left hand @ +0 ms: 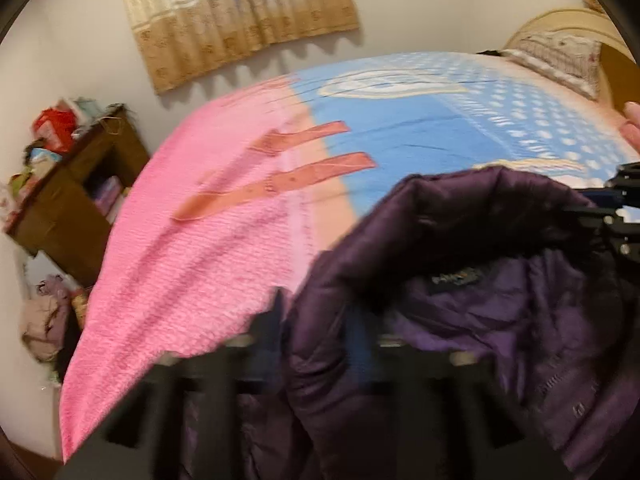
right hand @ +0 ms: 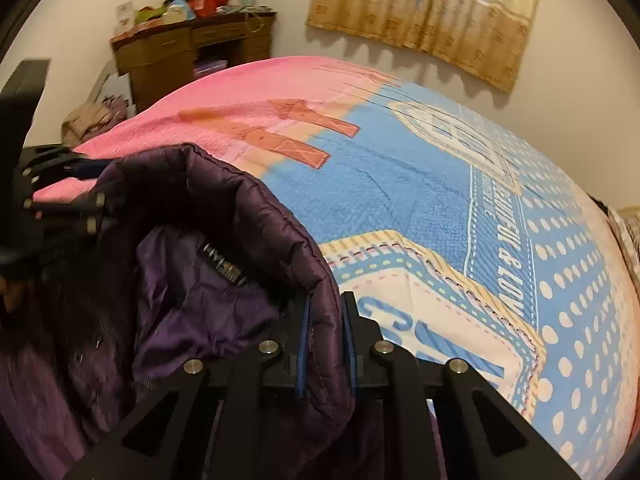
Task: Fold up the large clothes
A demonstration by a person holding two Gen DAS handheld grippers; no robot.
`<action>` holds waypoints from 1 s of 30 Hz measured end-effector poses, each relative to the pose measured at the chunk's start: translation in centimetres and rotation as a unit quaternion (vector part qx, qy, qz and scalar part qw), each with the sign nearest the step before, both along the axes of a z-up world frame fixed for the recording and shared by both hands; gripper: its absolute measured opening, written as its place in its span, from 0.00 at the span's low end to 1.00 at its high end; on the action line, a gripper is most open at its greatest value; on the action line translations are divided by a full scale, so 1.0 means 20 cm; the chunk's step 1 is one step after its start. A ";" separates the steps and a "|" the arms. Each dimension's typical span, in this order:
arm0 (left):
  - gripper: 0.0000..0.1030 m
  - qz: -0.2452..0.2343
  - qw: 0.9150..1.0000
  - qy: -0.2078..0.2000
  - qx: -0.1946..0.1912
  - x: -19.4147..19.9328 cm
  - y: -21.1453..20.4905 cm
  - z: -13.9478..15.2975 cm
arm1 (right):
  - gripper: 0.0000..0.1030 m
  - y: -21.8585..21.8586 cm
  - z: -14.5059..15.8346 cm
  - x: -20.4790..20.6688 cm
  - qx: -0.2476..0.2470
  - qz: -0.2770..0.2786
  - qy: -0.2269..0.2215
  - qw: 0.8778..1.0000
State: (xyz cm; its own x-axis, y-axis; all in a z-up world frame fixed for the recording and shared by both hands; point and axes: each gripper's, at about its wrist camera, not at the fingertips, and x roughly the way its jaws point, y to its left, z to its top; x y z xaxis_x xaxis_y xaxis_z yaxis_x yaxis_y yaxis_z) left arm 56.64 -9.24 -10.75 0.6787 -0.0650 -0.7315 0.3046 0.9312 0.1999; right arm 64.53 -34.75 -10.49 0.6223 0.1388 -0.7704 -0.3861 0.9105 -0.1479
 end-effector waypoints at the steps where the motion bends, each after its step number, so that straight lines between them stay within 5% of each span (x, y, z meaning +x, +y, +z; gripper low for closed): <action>1: 0.19 -0.009 1.000 -0.008 0.000 -0.04 0.01 0.02 | 0.12 -0.01 0.01 -0.04 -0.002 0.005 -0.003 1.000; 8: 0.15 -0.080 0.995 -0.050 0.034 -0.32 0.06 0.08 | 0.10 -0.06 -0.03 -0.25 -0.016 0.023 -0.004 1.000; 14: 0.15 -0.132 0.982 -0.060 0.119 -0.48 -0.01 -0.05 | 0.10 -0.06 -0.17 -0.34 -0.054 0.025 0.018 0.998; 22: 0.15 -0.158 0.972 -0.067 0.163 -0.56 -0.05 -0.19 | 0.10 -0.06 -0.19 -0.39 -0.076 0.030 0.036 0.996; 26: 0.15 -0.151 0.971 -0.077 0.168 -0.56 -0.07 -0.20 | 0.21 -0.10 -0.05 -0.38 -0.027 -0.003 0.062 0.998; 30: 0.15 -0.148 0.971 -0.084 0.165 -0.57 -0.07 -0.20 | 0.27 -0.17 0.16 -0.40 0.073 -0.082 0.034 0.993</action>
State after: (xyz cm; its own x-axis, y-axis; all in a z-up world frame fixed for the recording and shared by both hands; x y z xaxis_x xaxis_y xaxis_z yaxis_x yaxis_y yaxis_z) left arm 45.29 -10.66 -14.76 0.7775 -0.0562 -0.6263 0.4870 0.6840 0.5432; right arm 56.61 -38.13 -7.26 0.5930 0.1543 -0.7903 -0.2363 0.9716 0.0124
